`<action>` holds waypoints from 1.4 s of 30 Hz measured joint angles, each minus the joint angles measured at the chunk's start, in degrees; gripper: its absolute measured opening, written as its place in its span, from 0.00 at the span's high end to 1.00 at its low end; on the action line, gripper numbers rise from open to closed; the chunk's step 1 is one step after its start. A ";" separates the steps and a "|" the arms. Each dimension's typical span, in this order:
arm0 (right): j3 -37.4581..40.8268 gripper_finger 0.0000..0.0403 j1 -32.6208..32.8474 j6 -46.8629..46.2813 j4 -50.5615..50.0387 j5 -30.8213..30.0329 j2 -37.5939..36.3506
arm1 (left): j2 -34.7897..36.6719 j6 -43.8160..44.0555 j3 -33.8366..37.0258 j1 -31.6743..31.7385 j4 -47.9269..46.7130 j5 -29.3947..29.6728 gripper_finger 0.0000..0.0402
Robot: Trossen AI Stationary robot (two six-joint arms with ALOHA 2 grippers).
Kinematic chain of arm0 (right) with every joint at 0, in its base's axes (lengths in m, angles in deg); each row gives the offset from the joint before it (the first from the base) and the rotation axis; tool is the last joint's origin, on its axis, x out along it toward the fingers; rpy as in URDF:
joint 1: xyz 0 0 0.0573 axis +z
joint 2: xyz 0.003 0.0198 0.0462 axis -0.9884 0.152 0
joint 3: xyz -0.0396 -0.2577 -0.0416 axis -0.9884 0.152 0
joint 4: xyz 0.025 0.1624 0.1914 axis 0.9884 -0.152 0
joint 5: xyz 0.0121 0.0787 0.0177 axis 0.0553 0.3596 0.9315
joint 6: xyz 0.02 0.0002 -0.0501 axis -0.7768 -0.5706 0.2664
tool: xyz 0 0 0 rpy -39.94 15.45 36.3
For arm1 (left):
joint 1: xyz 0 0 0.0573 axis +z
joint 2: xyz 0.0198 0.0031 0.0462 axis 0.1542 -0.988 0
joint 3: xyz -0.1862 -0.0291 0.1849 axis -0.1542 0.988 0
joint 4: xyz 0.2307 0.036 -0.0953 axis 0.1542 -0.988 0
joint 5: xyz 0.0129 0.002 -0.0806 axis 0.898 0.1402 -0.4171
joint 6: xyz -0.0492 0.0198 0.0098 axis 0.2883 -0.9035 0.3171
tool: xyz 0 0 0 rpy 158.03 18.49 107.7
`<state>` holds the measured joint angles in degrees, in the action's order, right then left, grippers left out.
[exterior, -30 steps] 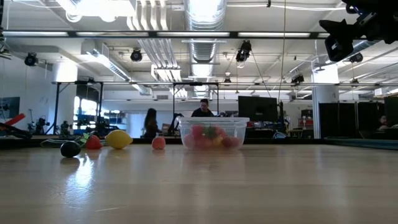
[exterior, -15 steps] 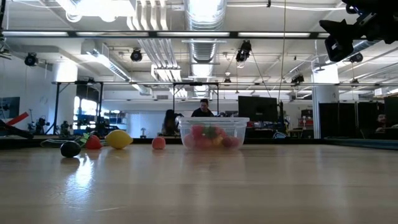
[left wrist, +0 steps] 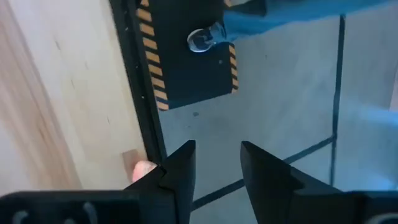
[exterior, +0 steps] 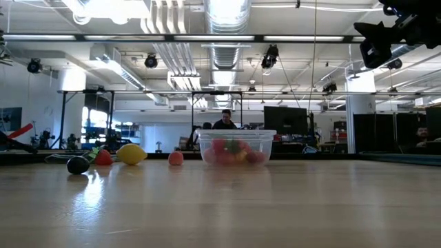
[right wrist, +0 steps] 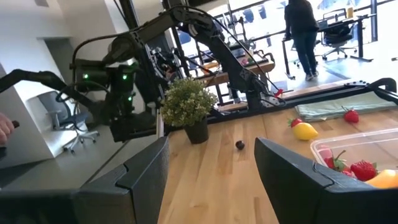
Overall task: Pick and placing Produce into tupperware
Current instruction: Put the pink peach into the transparent bin
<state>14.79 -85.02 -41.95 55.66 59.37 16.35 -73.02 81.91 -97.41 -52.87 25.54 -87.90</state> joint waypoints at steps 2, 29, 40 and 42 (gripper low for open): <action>0.00 0.43 0.00 -0.01 0.02 0.00 0.00 | -1.10 4.20 0.01 -0.24 0.99 -0.04 0.72; 0.00 0.43 0.00 -0.02 -0.22 0.00 0.02 | -3.56 1.41 6.94 -2.92 -1.45 1.68 0.72; 0.00 0.43 0.00 -0.02 -0.20 0.00 0.02 | -3.54 2.33 7.93 -3.11 -1.38 3.69 0.72; 0.00 0.43 -0.01 -0.02 -0.20 0.00 0.02 | -3.53 4.40 7.93 -3.14 -1.38 3.68 0.72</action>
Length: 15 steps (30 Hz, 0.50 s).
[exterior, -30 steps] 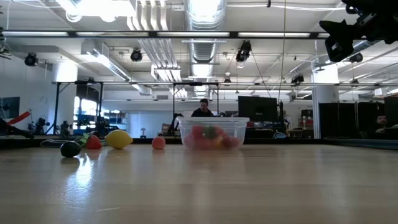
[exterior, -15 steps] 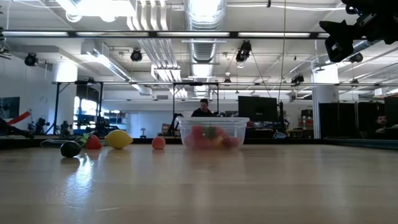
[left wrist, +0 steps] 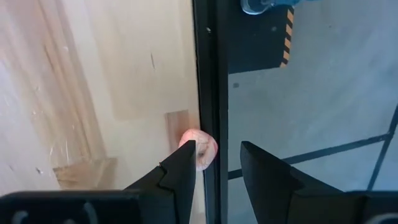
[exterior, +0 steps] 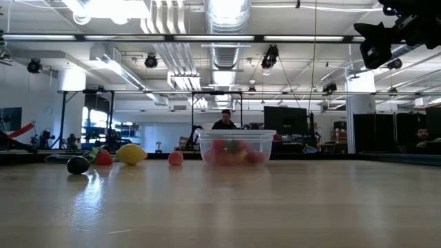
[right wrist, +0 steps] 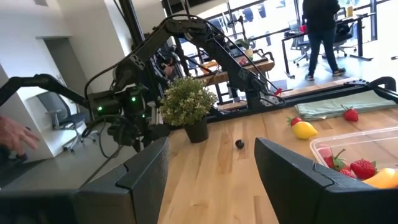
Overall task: Pick and placing Produce into tupperware
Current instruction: Put the pink peach into the transparent bin
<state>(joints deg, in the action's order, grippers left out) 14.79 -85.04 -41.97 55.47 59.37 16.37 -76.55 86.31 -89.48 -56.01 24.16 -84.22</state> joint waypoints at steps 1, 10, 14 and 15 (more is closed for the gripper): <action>0.00 0.43 0.01 0.00 0.00 0.00 0.00 | 0.01 1.02 0.00 0.00 0.00 -0.01 0.72; 0.00 0.43 0.01 0.00 0.00 0.00 0.00 | 1.02 9.29 -0.37 0.04 0.11 0.01 0.69; 0.00 0.43 0.01 0.00 0.00 0.00 0.00 | 1.08 11.49 -0.37 0.11 0.11 0.22 0.59; 0.00 0.43 0.01 0.00 0.02 0.00 0.00 | 1.11 12.14 -0.37 0.17 0.09 0.25 0.56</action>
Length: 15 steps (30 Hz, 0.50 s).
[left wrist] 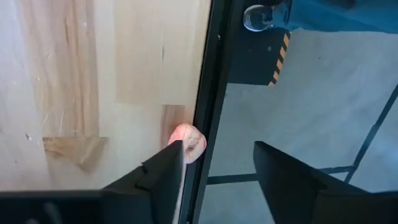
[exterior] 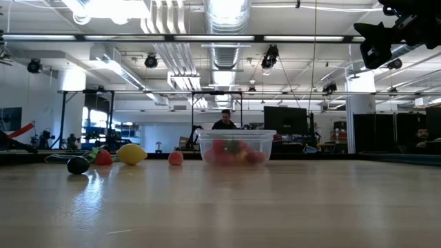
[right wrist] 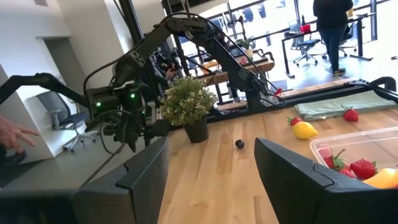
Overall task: Pick and placing Produce into tupperware
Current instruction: Put the pink peach into the transparent bin
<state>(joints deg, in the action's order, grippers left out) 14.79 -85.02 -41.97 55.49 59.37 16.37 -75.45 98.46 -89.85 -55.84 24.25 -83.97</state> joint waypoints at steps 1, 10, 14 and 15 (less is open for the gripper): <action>0.00 0.43 0.00 0.00 0.00 0.00 0.00 | 0.01 0.08 0.04 0.01 -0.01 0.01 0.52; 0.00 0.43 0.00 0.00 -0.02 0.00 0.00 | 0.02 -11.49 0.73 -0.40 0.01 1.42 0.40; 0.00 0.43 0.00 0.00 -0.02 0.00 0.00 | 0.02 -12.12 2.40 -0.76 -0.11 2.70 0.40; 0.00 0.43 0.00 0.00 -0.02 0.00 0.00 | 0.02 -12.12 2.79 -0.81 -0.03 2.74 0.40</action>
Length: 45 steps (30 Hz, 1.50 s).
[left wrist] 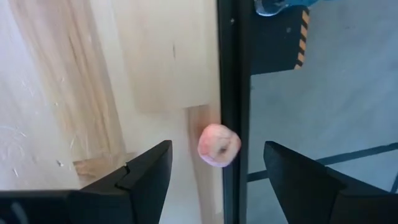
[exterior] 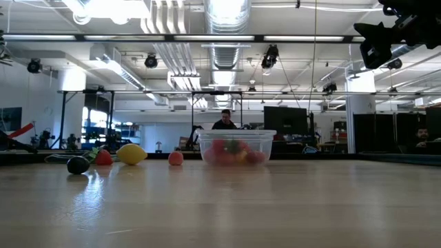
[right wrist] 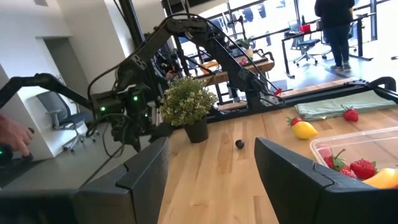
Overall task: Pick and placing Produce into tupperware
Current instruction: Put the pink peach into the transparent bin
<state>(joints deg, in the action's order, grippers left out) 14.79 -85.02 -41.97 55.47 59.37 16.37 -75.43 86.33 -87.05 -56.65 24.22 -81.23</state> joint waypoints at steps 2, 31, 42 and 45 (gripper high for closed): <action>0.00 0.43 0.00 0.00 0.00 0.00 0.00 | 0.02 0.06 0.94 -0.06 0.54 0.10 0.40; 0.00 0.43 -0.01 0.00 0.00 0.00 0.00 | 0.02 7.76 3.98 -2.38 2.50 3.25 0.55; 0.00 0.43 0.00 0.00 0.00 0.00 0.00 | 0.10 7.96 6.18 -3.33 3.28 2.55 0.56; -0.02 0.43 0.00 0.00 0.00 0.00 0.00 | 0.13 7.96 6.34 -3.33 3.35 2.68 0.56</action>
<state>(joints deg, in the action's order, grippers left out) 14.77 -85.02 -41.97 55.47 59.37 16.37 -75.30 94.29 -80.71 -59.98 27.57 -78.55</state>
